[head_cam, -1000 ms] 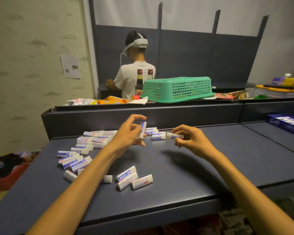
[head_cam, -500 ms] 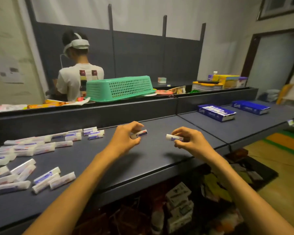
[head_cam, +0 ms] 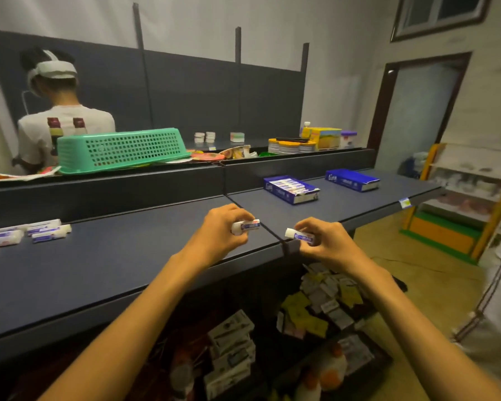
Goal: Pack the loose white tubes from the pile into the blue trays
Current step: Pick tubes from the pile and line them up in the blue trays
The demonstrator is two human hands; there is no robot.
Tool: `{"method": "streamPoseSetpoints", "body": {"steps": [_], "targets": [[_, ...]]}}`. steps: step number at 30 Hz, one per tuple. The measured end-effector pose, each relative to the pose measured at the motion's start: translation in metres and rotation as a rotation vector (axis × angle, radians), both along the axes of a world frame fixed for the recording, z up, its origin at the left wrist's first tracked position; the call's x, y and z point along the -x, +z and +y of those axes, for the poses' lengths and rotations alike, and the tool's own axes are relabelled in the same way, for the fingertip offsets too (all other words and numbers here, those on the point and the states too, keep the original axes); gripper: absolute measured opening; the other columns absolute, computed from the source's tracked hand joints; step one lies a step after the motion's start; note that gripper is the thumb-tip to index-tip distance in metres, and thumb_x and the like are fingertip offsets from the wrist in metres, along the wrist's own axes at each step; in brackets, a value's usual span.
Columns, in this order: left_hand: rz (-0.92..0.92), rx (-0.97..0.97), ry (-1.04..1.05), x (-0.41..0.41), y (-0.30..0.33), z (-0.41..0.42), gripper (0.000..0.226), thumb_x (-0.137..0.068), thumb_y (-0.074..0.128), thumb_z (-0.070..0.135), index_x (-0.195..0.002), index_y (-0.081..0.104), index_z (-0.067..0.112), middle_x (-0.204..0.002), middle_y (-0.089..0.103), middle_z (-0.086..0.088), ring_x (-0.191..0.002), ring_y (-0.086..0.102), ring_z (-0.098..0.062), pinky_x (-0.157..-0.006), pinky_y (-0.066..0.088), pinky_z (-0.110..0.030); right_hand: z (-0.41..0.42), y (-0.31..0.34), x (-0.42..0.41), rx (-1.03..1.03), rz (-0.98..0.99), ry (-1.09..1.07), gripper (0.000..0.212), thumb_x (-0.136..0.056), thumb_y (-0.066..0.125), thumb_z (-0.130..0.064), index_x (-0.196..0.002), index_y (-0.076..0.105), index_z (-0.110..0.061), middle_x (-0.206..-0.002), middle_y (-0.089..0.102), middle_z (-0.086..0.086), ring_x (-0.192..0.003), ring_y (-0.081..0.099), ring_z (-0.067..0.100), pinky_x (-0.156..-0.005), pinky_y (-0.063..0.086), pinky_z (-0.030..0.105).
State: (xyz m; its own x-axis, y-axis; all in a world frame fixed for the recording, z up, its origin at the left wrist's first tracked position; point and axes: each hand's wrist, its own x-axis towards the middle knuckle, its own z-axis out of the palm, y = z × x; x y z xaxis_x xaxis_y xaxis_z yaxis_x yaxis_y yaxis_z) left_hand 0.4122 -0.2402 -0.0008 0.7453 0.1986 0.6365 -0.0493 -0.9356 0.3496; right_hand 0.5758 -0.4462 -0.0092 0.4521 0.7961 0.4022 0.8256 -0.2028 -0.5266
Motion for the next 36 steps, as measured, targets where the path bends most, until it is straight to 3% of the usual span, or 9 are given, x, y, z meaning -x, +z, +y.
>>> {"method": "streamPoseSetpoints", "body": {"steps": [4, 12, 18, 23, 29, 36], "targets": [[0.024, -0.009, -0.005, -0.043, -0.002, -0.015, 0.033, -0.076, 0.077, 0.008, -0.108, 0.072, 0.017, -0.1, 0.066, 0.0, -0.085, 0.061, -0.013, -0.078, 0.054, -0.029, -0.017, -0.003, -0.04, -0.011, -0.008, -0.04, 0.029, -0.085, 0.069, -0.014, -0.112, 0.061, -0.019, -0.102, 0.062, -0.005, -0.083, 0.061, 0.0, -0.066, 0.047, 0.006], [0.051, -0.023, 0.007, -0.143, -0.009, -0.012, 0.034, -0.077, 0.075, 0.009, -0.11, 0.07, 0.016, -0.105, 0.066, 0.0, -0.093, 0.062, -0.014, -0.083, 0.055, -0.034, -0.019, -0.006, -0.141, -0.039, -0.07, -0.038, 0.028, -0.084, 0.071, -0.014, -0.11, 0.063, -0.02, -0.104, 0.062, -0.005, -0.083, 0.06, 0.001, -0.072, 0.047, 0.005], [0.076, -0.036, 0.056, -0.216, 0.0, 0.009, 0.034, -0.08, 0.074, 0.011, -0.114, 0.068, 0.013, -0.114, 0.066, -0.005, -0.107, 0.06, -0.018, -0.089, 0.053, -0.034, 0.009, 0.009, -0.223, -0.058, -0.086, -0.02, 0.03, -0.08, 0.072, -0.007, -0.109, 0.067, -0.014, -0.104, 0.063, -0.002, -0.087, 0.062, 0.009, -0.075, 0.051, 0.012], [0.102, -0.009, 0.108, -0.259, 0.008, 0.025, 0.036, -0.082, 0.075, 0.016, -0.117, 0.067, 0.013, -0.118, 0.065, -0.006, -0.109, 0.059, -0.017, -0.09, 0.054, -0.035, 0.038, 0.011, -0.282, -0.031, -0.078, 0.002, 0.03, -0.082, 0.072, -0.013, -0.111, 0.067, -0.02, -0.107, 0.066, -0.005, -0.087, 0.063, 0.006, -0.077, 0.056, 0.022], [0.146, 0.008, 0.204, -0.299, 0.011, 0.044, 0.035, -0.081, 0.075, 0.016, -0.116, 0.067, 0.016, -0.115, 0.065, -0.003, -0.108, 0.059, -0.015, -0.091, 0.052, -0.032, 0.077, 0.018, -0.338, -0.015, -0.081, 0.056, 0.031, -0.084, 0.072, -0.017, -0.114, 0.067, -0.023, -0.107, 0.066, -0.005, -0.087, 0.059, 0.003, -0.074, 0.051, 0.017], [0.186, 0.033, 0.355, -0.333, 0.008, 0.054, 0.035, -0.08, 0.074, 0.011, -0.115, 0.068, 0.015, -0.113, 0.065, -0.002, -0.104, 0.06, -0.016, -0.089, 0.052, -0.032, 0.124, 0.018, -0.39, 0.017, -0.135, 0.187, 0.032, -0.085, 0.071, -0.02, -0.117, 0.065, -0.023, -0.109, 0.059, -0.005, -0.093, 0.053, 0.006, -0.079, 0.049, 0.022]]}}
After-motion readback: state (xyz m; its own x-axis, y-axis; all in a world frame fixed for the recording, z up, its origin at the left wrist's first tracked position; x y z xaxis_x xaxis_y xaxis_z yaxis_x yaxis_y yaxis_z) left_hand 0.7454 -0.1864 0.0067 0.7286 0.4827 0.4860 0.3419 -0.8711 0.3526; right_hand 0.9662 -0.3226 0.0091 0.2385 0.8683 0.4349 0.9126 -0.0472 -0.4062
